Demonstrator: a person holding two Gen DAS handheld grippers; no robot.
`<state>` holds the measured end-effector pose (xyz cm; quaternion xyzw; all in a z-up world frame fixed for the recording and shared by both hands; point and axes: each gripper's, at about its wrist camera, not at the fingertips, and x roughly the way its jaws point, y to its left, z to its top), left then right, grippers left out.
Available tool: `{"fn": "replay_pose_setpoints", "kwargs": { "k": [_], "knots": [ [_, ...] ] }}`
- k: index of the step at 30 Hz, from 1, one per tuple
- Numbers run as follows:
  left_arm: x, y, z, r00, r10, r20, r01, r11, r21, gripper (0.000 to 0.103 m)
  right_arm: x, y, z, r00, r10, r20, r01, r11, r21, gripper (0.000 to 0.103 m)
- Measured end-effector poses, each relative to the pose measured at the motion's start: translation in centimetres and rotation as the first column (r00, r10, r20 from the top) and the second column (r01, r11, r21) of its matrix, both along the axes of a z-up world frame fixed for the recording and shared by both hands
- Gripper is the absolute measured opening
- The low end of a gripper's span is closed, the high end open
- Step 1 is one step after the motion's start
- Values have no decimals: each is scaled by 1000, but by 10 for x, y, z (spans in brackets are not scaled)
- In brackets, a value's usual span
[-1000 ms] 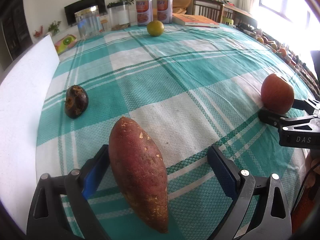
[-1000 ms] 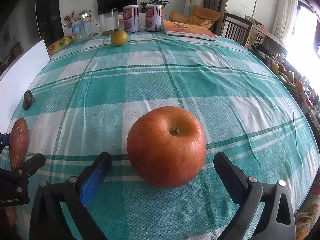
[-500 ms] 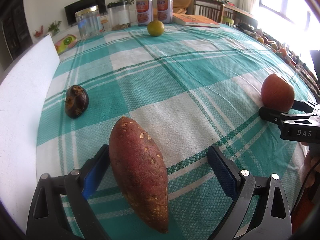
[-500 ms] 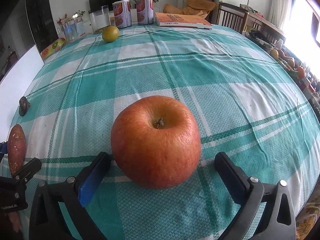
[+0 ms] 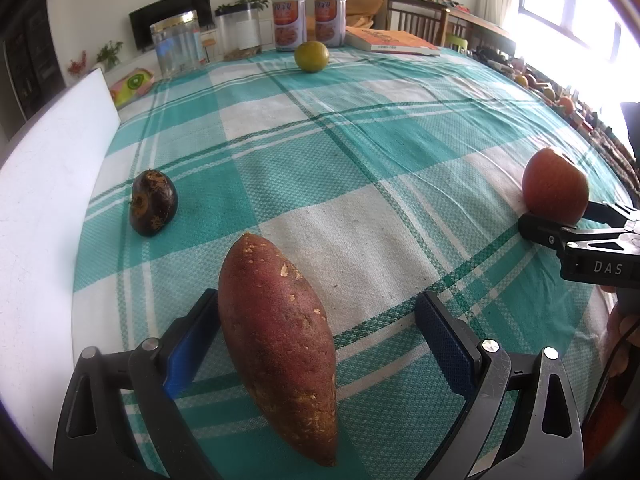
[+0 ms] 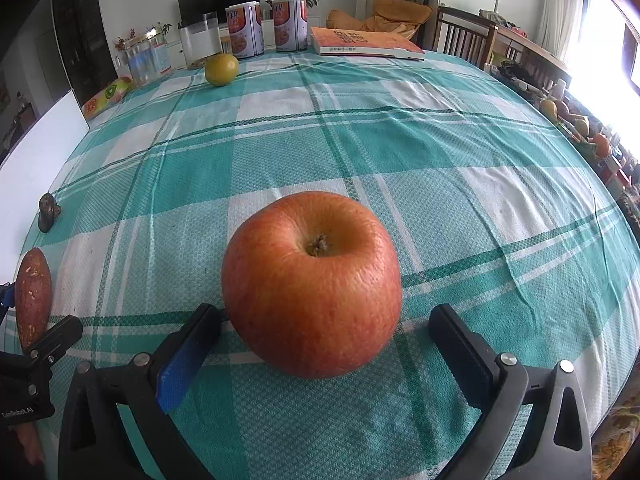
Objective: Organize fruits
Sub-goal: 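Grasp the red apple with the right gripper while the left gripper holds the sweet potato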
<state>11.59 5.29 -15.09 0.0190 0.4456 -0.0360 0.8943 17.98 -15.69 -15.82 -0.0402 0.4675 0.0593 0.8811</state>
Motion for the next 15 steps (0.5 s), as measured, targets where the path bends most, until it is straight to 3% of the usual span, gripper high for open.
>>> {"fn": "replay_pose_setpoints", "kwargs": {
  "k": [15],
  "knots": [
    [0,1,1,1000,3,0,-3,1000,1,99,0,0,1,1000,-2,3,2,1000,1,103]
  ]
}}
